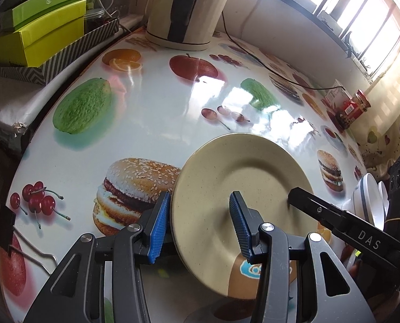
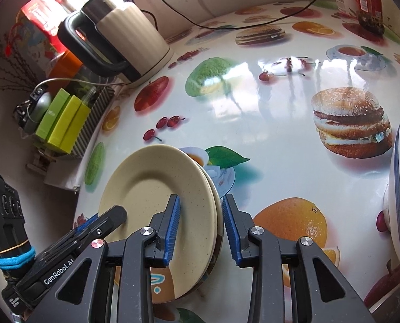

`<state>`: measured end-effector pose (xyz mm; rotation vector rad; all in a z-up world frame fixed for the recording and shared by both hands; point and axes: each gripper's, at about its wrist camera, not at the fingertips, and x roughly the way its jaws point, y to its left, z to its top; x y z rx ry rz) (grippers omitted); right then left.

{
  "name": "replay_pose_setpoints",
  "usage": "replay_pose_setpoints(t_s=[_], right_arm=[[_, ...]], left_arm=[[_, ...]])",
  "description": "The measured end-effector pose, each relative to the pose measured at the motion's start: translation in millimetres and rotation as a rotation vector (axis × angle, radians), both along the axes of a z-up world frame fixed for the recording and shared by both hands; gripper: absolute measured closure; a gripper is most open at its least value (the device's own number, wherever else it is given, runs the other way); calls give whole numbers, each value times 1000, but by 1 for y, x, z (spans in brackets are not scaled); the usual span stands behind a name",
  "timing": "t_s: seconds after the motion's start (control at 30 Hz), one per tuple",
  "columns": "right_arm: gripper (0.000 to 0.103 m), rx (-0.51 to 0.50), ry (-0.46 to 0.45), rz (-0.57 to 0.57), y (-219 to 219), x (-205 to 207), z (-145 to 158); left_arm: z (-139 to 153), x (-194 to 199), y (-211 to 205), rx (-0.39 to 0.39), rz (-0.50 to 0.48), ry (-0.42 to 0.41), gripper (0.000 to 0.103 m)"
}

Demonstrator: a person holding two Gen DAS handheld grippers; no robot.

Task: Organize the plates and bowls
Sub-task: 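Withdraw both grippers from the plates and move them to the white bowls, then close both grippers on the rim of a white bowl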

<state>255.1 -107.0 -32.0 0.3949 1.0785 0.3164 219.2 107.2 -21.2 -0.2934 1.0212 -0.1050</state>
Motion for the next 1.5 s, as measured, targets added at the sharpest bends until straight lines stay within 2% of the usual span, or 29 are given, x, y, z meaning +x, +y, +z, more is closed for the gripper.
replay_pose_setpoints(t_s=[0.07, 0.2, 0.3, 0.5, 0.6, 0.93, 1.2, 1.27, 1.5], right_arm=[[64, -17, -4, -14, -1, -2, 0], [62, -30, -18, -25, -4, -9, 4], [58, -48, -50, -34, -6, -18, 13], [57, -81, -117, -53, -17, -42, 38], [55, -115, -158, -67, -26, -58, 52], [54, -187, -255, -169, -77, -101, 83], [53, -268, -291, -290, -141, -127, 97], [53, -281, -282, -315, -157, -130, 94], [53, -323, -263, -329, -190, -127, 80]], left_arm=[[3, -4, 1, 14, 12, -7, 57], [11, -16, 4, 36, 38, -33, 57], [23, -27, 1, 74, 45, -69, 57], [51, -51, -14, 135, 40, -161, 57], [63, -61, -25, 171, 25, -206, 57], [83, -77, -77, 195, -75, -275, 57], [88, -69, -127, 146, -191, -277, 57], [87, -64, -139, 100, -233, -266, 57], [74, -44, -182, 49, -316, -214, 57]])
